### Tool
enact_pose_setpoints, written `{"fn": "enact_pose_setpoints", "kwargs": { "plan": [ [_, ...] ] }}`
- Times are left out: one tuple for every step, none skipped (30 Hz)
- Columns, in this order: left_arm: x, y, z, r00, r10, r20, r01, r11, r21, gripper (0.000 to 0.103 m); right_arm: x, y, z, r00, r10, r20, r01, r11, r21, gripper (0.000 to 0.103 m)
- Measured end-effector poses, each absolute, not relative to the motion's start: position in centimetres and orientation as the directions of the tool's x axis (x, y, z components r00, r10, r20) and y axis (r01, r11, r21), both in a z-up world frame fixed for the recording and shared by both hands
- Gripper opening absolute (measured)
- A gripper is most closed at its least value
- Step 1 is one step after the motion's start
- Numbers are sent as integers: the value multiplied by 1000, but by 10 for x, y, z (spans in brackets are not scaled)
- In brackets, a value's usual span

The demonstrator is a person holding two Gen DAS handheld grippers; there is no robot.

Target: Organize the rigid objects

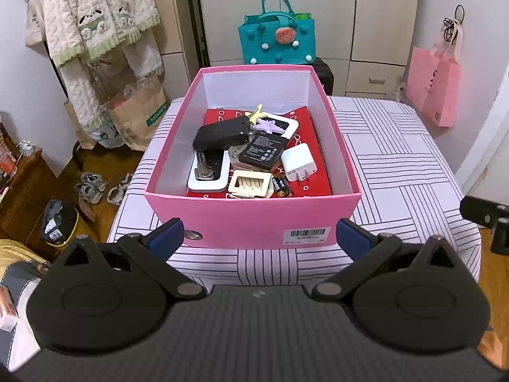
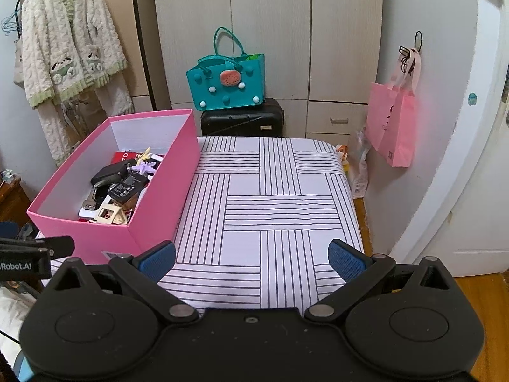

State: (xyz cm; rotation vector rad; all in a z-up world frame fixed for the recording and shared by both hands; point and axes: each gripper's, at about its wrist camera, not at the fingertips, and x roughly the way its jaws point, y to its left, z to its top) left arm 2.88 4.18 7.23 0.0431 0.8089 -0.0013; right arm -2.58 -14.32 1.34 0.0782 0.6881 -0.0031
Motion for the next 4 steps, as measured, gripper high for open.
{"fn": "enact_pose_setpoints", "kwargs": {
  "plan": [
    [28, 41, 72, 692, 16, -722, 16, 999, 38, 103, -26, -144, 13, 772, 23, -635, 31, 997, 75, 103],
    [28, 41, 72, 692, 19, -721, 14, 999, 40, 103, -25, -145, 13, 772, 25, -635, 32, 996, 79, 103],
    [28, 40, 72, 693, 22, -721, 12, 999, 42, 103, -25, -145, 13, 772, 27, -635, 32, 996, 81, 103],
    [28, 40, 72, 694, 26, -719, 9, 999, 45, 103, -25, -145, 12, 771, 28, -636, 32, 996, 83, 103]
  ]
}}
